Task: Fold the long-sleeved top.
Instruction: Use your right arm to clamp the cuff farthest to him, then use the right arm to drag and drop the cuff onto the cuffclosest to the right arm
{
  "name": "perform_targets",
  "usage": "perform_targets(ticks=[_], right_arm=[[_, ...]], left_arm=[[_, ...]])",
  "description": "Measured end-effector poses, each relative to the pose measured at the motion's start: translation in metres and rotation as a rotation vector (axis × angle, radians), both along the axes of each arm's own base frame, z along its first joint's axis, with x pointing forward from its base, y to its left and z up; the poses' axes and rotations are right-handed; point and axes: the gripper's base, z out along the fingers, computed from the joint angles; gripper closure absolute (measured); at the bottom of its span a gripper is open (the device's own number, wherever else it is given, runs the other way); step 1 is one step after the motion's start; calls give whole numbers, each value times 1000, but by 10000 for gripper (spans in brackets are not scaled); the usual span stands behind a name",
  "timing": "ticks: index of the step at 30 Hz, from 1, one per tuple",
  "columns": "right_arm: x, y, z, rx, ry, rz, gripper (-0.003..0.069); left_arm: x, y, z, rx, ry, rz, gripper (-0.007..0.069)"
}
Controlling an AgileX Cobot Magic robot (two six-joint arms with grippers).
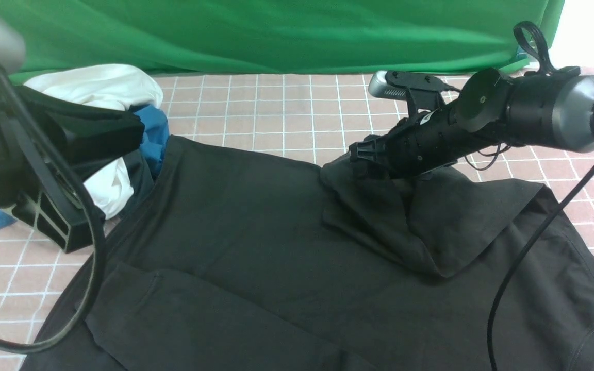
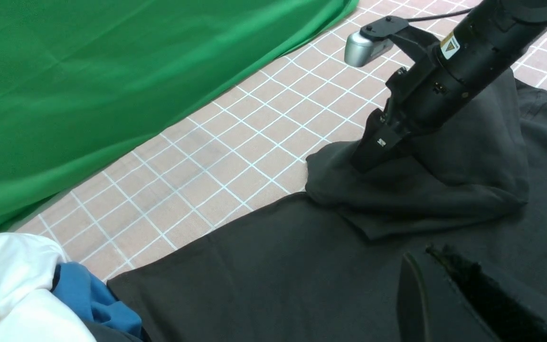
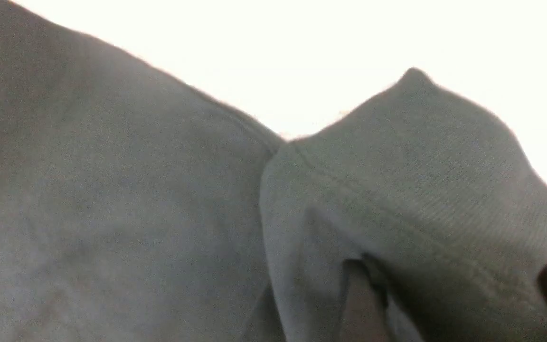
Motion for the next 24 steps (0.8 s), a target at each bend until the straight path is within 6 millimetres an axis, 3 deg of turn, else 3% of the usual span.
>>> perform_targets(ticks=[2,3,5,7,12,17,21,24], right_arm=[[1,0,1,-12,-22,20,369],[1,0,1,-16,-27,27,382],[1,0,2,-37,-45,65,558],[1,0,2,-45,-46,85,601],[-10,9,27,-49,-93,159,615],[-41,45,86,-21,-272,287,615],[-54,68,96,-10,-363,336,615],[-65,96,88,-2,-398,378,615]], left_arm=[[0,0,0,1,0,0,606],[0,0,0,2,0,0,606],[0,1,-1,17,-2,2,606],[0,1,-1,26,-4,3,606],[0,2,-1,33,-5,4,606],[1,2,-1,32,-8,6,606],[1,2,-1,32,-9,6,606],[1,2,-1,31,-11,8,606]])
